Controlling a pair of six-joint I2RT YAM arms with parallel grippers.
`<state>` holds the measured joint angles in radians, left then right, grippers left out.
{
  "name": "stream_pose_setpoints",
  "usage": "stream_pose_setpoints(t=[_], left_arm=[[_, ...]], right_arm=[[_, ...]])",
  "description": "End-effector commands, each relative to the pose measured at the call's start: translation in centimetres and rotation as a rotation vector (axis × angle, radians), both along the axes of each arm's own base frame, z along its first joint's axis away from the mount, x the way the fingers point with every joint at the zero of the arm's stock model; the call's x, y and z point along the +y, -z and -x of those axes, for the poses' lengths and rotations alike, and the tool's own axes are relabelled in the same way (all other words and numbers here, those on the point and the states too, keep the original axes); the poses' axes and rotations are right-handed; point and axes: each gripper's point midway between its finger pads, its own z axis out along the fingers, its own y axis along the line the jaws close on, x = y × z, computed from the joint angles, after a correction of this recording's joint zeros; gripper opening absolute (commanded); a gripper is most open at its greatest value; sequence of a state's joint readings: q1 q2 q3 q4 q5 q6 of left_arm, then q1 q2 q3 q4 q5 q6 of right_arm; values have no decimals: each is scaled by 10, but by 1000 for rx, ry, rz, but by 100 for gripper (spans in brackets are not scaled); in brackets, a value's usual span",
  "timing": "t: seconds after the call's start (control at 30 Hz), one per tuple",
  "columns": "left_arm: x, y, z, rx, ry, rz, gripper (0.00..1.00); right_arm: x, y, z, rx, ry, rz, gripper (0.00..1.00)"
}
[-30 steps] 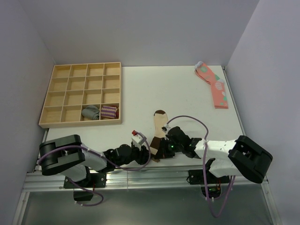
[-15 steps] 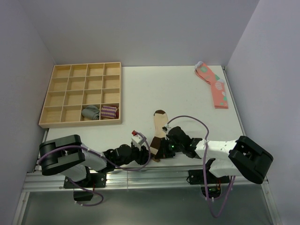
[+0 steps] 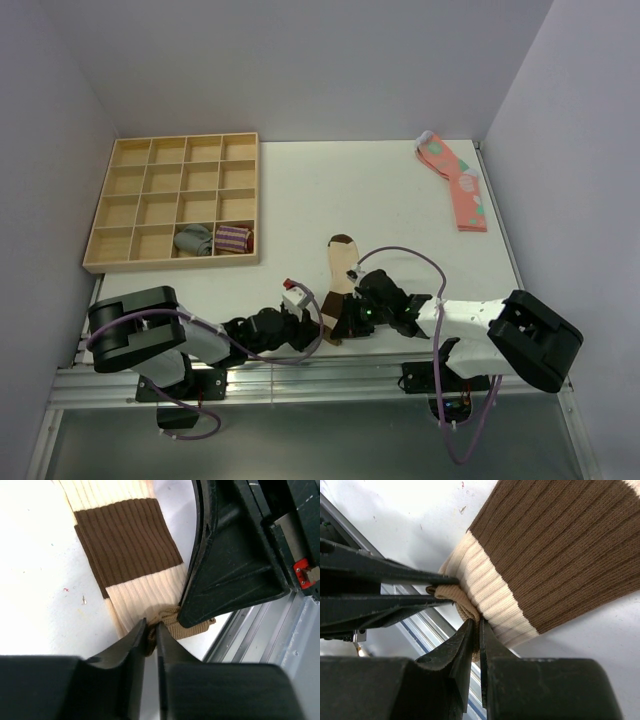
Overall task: Roll the socks
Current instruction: Roll the sock at the center of the board.
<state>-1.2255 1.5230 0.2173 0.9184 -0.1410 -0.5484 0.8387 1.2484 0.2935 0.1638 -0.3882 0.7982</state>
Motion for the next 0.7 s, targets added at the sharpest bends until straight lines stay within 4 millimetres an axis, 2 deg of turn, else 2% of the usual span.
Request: stream_pose_setpoints(t=[0.0, 0.13, 0.43, 0.53, 0.63, 0.67], left_arm=[[-7, -2, -4, 8, -22, 0, 17], [-7, 2, -6, 36, -46, -26, 1], [-1, -1, -3, 123, -96, -62, 0], [-1, 1, -3, 144, -107, -88, 0], [-5, 0, -4, 166, -119, -117, 0], [-2, 5, -3, 179, -123, -147, 0]], right_arm=[[-19, 16, 1, -3, 25, 82, 14], [-20, 15, -3, -24, 40, 86, 14], [-26, 6, -20, -123, 92, 108, 22], [-25, 2, -24, -150, 95, 116, 28], [-25, -7, -32, -202, 119, 104, 35], [-24, -14, -35, -234, 131, 89, 37]])
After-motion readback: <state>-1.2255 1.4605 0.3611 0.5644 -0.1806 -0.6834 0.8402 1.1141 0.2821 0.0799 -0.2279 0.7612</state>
